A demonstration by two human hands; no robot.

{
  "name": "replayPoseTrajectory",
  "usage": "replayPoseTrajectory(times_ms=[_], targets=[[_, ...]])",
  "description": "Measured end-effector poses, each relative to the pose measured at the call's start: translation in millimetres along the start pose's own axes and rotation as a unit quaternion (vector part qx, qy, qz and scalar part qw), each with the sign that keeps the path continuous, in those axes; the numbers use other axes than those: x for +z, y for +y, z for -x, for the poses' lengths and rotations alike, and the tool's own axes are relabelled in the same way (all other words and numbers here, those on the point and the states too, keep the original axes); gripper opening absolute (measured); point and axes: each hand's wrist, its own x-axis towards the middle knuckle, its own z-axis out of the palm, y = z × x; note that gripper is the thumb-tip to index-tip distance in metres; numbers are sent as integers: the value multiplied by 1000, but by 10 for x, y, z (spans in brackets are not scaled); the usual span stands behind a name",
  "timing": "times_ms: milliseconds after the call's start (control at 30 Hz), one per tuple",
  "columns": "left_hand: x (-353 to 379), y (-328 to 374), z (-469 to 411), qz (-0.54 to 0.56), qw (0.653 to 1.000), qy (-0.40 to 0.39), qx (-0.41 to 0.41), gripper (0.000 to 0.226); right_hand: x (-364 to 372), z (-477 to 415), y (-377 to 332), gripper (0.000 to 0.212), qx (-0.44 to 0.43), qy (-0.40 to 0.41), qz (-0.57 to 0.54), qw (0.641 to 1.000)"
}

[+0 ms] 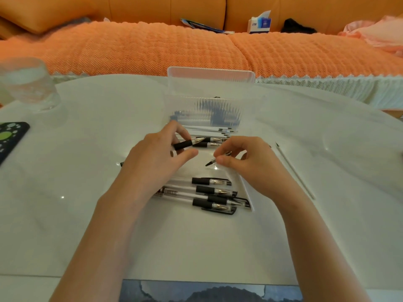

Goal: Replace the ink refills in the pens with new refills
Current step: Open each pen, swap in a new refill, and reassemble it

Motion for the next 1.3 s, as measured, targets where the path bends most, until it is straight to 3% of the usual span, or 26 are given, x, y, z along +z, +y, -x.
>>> replayPoseTrajectory(times_ms=[167,333,733,1033,1200,1300], targets=[[3,30,12,26,1000,-10,5,18,59,-2,-29,11,1,-51,29,998],[-11,36,26,31,999,-10,22,17,30,-43,-30,19,-10,32,-23,999],[7,31,0,58,995,3,76,4,20,-36,-109,5,-44,14,-65,997],[-13,36,3,39,998,-6,55,31,10,-26,-99,3,-48,22,-67,996],[-31,11,15,81,995,-24,48,9,5,-36,-82,4,-43,28,-63,997],[-47,25,27,82,995,-30,45,11,2,-31,-81,5,-43,32,-62,997]])
